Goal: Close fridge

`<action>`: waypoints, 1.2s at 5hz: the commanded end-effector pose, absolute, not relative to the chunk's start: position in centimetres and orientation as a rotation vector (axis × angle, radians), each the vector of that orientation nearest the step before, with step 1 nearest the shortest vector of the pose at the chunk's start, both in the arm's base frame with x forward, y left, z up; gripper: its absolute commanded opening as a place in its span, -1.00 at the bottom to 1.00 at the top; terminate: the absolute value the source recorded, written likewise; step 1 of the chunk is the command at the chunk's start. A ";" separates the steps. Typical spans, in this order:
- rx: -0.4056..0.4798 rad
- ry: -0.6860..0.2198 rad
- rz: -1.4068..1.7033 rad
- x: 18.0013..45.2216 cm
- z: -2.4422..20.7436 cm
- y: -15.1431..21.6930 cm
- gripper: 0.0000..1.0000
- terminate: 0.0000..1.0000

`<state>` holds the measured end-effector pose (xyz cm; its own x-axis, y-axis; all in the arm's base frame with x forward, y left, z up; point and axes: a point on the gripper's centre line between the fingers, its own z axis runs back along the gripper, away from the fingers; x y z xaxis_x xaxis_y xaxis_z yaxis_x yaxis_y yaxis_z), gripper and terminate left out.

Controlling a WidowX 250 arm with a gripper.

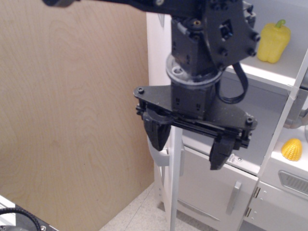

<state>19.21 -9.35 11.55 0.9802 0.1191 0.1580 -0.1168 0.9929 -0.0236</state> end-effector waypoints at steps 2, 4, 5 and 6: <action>-0.058 -0.120 0.119 18.5 12.0 -6.9 1.00 -1.00; -0.046 -0.176 0.124 18.5 11.6 -2.3 1.00 -1.00; -0.036 -0.174 0.144 19.3 11.5 0.4 1.00 -1.00; -0.051 -0.152 0.147 20.8 11.5 1.9 1.00 -1.00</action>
<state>20.45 1.81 10.52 0.9818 0.1563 0.1082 -0.1503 0.9868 -0.0609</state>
